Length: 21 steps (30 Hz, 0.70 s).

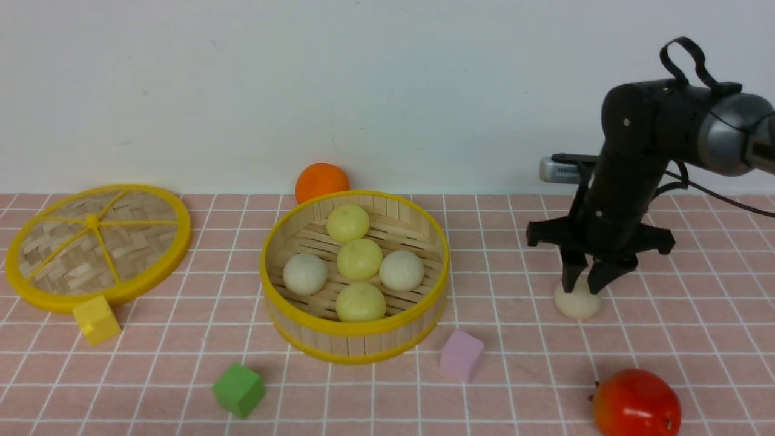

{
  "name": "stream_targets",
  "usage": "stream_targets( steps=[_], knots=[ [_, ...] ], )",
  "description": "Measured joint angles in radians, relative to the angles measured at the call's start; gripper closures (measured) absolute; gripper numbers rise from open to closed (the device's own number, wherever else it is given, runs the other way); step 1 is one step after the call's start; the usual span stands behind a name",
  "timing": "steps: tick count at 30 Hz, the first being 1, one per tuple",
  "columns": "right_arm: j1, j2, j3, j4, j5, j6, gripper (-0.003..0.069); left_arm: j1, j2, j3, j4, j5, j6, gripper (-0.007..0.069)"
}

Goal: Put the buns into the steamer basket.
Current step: Use the right arm to grab a steamed stuffed bun

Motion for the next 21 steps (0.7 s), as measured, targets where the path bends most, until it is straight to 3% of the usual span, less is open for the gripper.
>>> stream_targets(
  steps=[12, 21],
  knots=[
    [-0.031, 0.000, 0.002, 0.007, -0.044, 0.002, 0.0384, 0.000, 0.000, 0.000, 0.000, 0.000, 0.000, 0.0454],
    [-0.031, 0.020, 0.002, 0.055, -0.044, 0.002, 0.0442, 0.000, 0.000, 0.000, 0.000, 0.000, 0.000, 0.0454]
  ],
)
